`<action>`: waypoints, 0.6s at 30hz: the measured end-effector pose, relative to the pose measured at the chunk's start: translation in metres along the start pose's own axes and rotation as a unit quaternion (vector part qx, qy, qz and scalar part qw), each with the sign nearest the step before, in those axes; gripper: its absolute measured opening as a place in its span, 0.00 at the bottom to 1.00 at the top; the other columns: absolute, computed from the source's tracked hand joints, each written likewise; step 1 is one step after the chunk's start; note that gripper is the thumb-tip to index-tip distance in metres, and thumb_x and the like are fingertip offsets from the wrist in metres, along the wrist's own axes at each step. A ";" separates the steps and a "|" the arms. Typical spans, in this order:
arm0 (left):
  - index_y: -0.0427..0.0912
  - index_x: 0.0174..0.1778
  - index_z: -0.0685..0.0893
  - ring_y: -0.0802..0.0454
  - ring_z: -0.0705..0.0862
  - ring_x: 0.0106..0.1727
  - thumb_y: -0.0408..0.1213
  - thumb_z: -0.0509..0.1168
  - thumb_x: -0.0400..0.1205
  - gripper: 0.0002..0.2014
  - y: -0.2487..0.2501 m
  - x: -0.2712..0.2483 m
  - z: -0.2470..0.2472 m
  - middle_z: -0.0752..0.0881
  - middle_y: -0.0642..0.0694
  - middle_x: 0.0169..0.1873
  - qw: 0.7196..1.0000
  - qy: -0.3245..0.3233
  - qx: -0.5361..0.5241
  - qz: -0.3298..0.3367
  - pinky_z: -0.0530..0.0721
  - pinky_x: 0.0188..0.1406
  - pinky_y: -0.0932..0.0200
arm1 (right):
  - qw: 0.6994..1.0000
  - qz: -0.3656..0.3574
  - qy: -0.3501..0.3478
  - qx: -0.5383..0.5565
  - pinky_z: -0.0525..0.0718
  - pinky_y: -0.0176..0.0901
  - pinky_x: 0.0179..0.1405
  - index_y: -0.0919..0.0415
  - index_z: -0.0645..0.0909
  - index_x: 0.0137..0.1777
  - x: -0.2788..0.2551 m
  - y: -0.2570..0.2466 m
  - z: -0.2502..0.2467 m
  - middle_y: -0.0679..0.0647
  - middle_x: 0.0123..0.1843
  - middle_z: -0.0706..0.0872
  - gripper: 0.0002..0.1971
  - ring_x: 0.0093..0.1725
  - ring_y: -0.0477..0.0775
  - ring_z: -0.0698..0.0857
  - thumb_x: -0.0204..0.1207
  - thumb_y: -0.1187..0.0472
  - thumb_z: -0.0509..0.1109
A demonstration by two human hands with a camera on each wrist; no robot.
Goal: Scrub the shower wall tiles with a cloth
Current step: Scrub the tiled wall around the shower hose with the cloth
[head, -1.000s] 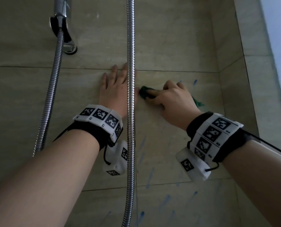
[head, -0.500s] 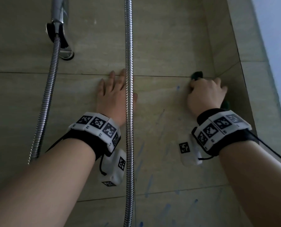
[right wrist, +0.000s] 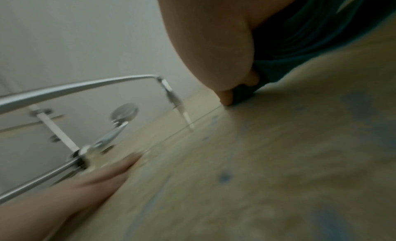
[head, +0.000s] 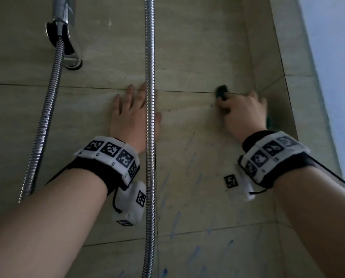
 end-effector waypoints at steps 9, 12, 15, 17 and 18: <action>0.49 0.86 0.47 0.49 0.37 0.85 0.50 0.47 0.88 0.30 0.002 0.001 0.003 0.41 0.53 0.85 1.000 0.000 -0.019 -0.013 0.33 0.81 0.46 | 0.993 0.047 0.002 0.110 0.73 0.51 0.60 0.55 0.77 0.73 -0.021 -0.010 0.014 0.63 0.59 0.79 0.23 0.63 0.65 0.73 0.78 0.68 0.59; 0.49 0.86 0.48 0.48 0.39 0.85 0.49 0.48 0.88 0.30 0.004 0.000 0.003 0.43 0.52 0.85 1.000 0.004 -0.022 -0.017 0.34 0.82 0.45 | 0.990 -0.059 -0.028 0.121 0.69 0.49 0.64 0.46 0.73 0.76 -0.032 -0.042 0.012 0.57 0.60 0.74 0.27 0.63 0.64 0.71 0.80 0.69 0.57; 0.48 0.86 0.49 0.48 0.39 0.85 0.47 0.49 0.89 0.29 0.006 0.000 0.002 0.44 0.52 0.85 1.000 0.005 -0.024 -0.018 0.34 0.82 0.44 | 0.997 -0.038 -0.043 0.056 0.66 0.50 0.64 0.42 0.75 0.74 -0.025 -0.013 0.008 0.62 0.64 0.76 0.26 0.63 0.64 0.71 0.81 0.68 0.57; 0.47 0.86 0.49 0.47 0.39 0.85 0.47 0.49 0.89 0.29 0.006 0.000 0.001 0.44 0.52 0.85 1.000 0.007 -0.021 -0.017 0.35 0.82 0.44 | 0.997 0.046 -0.028 0.048 0.68 0.55 0.67 0.46 0.78 0.71 -0.018 0.022 0.007 0.63 0.64 0.80 0.25 0.65 0.66 0.72 0.80 0.69 0.57; 0.47 0.86 0.49 0.47 0.39 0.85 0.47 0.49 0.89 0.29 0.006 0.000 0.001 0.44 0.52 0.85 1.000 0.007 -0.019 -0.017 0.35 0.82 0.44 | 0.996 0.078 -0.014 0.049 0.69 0.57 0.67 0.48 0.79 0.71 -0.017 0.030 0.006 0.63 0.64 0.81 0.25 0.66 0.67 0.73 0.79 0.69 0.57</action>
Point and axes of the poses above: each hand's wrist, its own x-axis towards the middle knuckle, its own z-axis out of the palm, y = z × x, the point moved 10 cm from there along x, towards the middle knuckle
